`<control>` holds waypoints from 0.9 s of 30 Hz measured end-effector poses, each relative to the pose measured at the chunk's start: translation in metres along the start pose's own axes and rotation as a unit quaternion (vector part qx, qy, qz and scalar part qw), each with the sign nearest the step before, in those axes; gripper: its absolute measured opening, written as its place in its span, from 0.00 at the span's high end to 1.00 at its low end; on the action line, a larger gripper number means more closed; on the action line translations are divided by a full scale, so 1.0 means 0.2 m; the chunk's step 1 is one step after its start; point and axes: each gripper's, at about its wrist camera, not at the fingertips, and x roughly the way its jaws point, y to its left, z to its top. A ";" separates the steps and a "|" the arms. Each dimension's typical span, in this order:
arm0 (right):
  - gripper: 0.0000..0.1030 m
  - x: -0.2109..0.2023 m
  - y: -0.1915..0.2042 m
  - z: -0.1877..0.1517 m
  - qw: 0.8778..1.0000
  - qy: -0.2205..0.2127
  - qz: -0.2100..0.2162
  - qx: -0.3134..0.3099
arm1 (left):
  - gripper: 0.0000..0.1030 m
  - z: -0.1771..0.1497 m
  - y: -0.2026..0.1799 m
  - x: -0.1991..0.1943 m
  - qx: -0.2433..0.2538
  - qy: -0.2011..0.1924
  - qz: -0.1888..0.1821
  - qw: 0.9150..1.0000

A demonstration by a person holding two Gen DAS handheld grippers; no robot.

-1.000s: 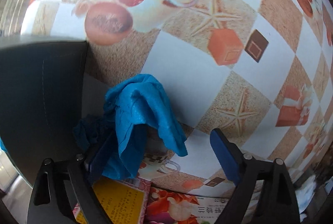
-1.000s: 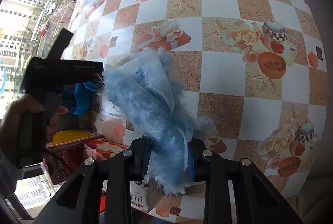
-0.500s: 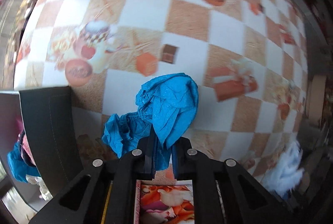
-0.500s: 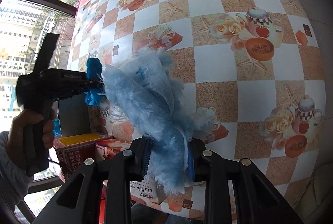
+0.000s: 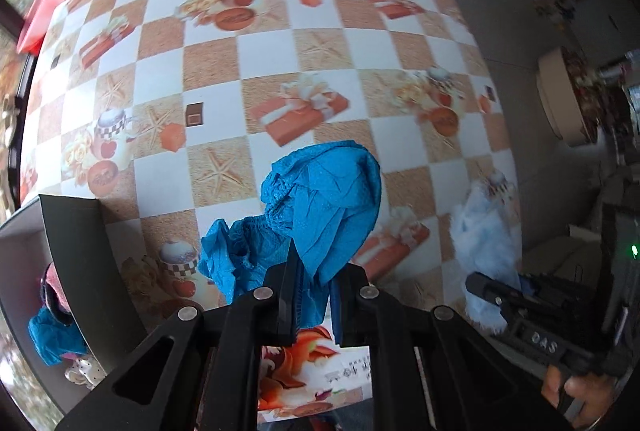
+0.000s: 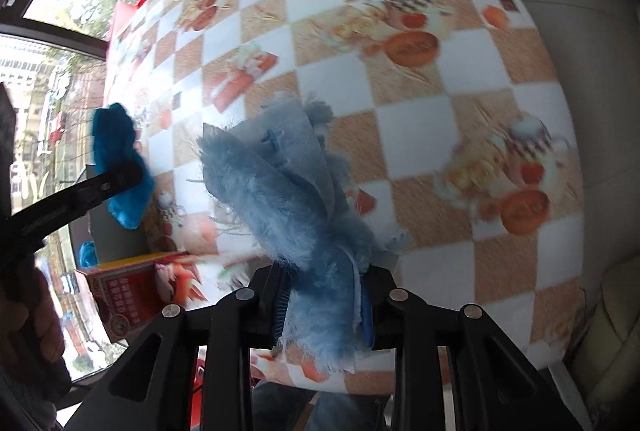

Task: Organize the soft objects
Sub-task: 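Carry the blue cloth and light-blue fluffy item in both tools over the white box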

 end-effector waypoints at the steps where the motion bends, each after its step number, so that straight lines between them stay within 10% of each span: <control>1: 0.71 0.00 -0.01 -0.03 1.000 0.002 -0.003 0.007 | 0.88 -0.03 -0.03 -0.01 0.011 -0.002 -0.001 1.000; 27: 0.71 0.00 0.32 -0.72 0.998 0.007 -0.048 0.033 | 0.88 -0.82 -0.07 -0.25 0.175 0.016 -0.065 0.982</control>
